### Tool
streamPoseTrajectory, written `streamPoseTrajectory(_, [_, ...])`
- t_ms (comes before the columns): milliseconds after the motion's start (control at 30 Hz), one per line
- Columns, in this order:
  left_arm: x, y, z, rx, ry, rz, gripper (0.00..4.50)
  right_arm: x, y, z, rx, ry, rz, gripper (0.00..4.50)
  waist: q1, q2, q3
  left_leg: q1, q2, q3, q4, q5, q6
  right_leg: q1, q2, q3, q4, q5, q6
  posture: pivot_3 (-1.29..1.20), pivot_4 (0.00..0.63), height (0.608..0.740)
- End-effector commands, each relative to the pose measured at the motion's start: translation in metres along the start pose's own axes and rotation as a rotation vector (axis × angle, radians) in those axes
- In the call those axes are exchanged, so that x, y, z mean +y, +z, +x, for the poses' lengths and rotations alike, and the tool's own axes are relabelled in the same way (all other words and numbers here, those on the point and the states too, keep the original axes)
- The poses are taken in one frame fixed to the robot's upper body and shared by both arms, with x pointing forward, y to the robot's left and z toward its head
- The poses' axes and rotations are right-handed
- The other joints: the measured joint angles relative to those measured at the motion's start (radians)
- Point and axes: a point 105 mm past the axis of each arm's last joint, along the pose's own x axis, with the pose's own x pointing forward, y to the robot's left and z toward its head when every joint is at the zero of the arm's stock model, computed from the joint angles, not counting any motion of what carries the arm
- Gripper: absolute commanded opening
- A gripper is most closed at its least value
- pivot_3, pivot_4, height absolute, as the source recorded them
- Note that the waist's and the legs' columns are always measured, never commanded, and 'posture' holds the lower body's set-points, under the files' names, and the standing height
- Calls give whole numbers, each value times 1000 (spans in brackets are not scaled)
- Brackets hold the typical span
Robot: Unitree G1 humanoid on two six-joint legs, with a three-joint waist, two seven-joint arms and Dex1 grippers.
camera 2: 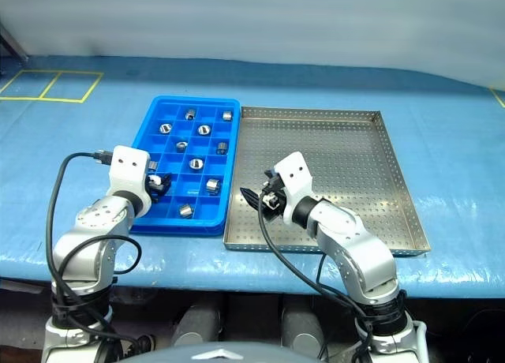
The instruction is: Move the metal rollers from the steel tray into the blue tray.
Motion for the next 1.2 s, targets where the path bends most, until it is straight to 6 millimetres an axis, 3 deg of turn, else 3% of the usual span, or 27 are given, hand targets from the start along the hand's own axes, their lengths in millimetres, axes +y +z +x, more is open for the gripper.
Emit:
streamPoseTrajectory(33, [-2,36,-2,-183,-10,-43,3690,0,11,-4,-52,-17,-32,3708,0,0,0,0,0,0,0,0,0,0,0,0,0,0,0,106,150,740])
streamPoseTrajectory(167, [-22,52,-5,-294,-133,-66,3690,-7,13,-7,-59,-73,-69,3708,-4,0,0,0,0,0,0,0,0,0,0,0,0,0,0,85,150,740])
streamPoseTrajectory(233, [-47,62,-16,-367,-323,-83,3690,-21,18,-12,-94,-154,-79,3708,-9,0,0,0,0,0,0,0,0,0,0,0,0,0,0,71,150,740])
streamPoseTrajectory(333, [-70,56,-29,-380,-516,6,3690,-36,18,-21,-104,-190,-55,3708,-16,0,0,0,0,1,0,0,0,0,0,0,0,0,0,56,150,740])
streamPoseTrajectory(467, [-71,39,-29,-328,-569,156,3690,-39,13,-36,-80,-105,-115,3708,-24,0,0,0,0,1,0,0,0,0,0,1,0,0,-1,37,150,740])
streamPoseTrajectory(600, [-66,37,-27,-337,-562,156,3719,-55,11,-43,-76,-133,-116,4494,-31,0,0,1,0,2,1,0,0,0,0,1,0,0,-1,36,150,740])
streamPoseTrajectory(667, [-66,35,-25,-333,-556,135,3719,-65,14,-42,-87,-206,-134,4494,-32,0,0,1,0,2,1,0,0,0,0,1,1,0,-1,36,150,740])
streamPoseTrajectory(767, [-69,31,-24,-325,-579,117,3719,-59,12,-40,-71,-168,-159,4494,-32,0,0,1,0,2,1,0,0,0,0,1,1,0,-1,37,150,740])
streamPoseTrajectory(833, [-70,25,-24,-303,-597,115,3719,-66,13,-39,-86,-212,-118,4494,-32,0,0,1,0,2,0,0,0,0,0,1,0,0,-1,37,150,740])
streamPoseTrajectory(967, [-72,15,-24,-271,-617,124,4487,-68,9,-39,-66,-211,-110,4500,-33,0,0,1,0,2,0,0,0,0,0,1,0,0,-1,41,150,740])
streamPoseTrajectory(1067, [-69,14,-22,-265,-590,115,4487,-62,9,-39,-68,-172,-113,4500,-30,0,0,1,0,2,1,0,0,0,0,1,0,0,-1,43,150,740])
streamPoseTrajectory(1200, [-70,15,-22,-256,-593,109,4487,-70,5,-38,-50,-233,-121,4500,-30,0,0,1,0,2,1,0,0,0,0,1,0,0,-1,44,150,740])
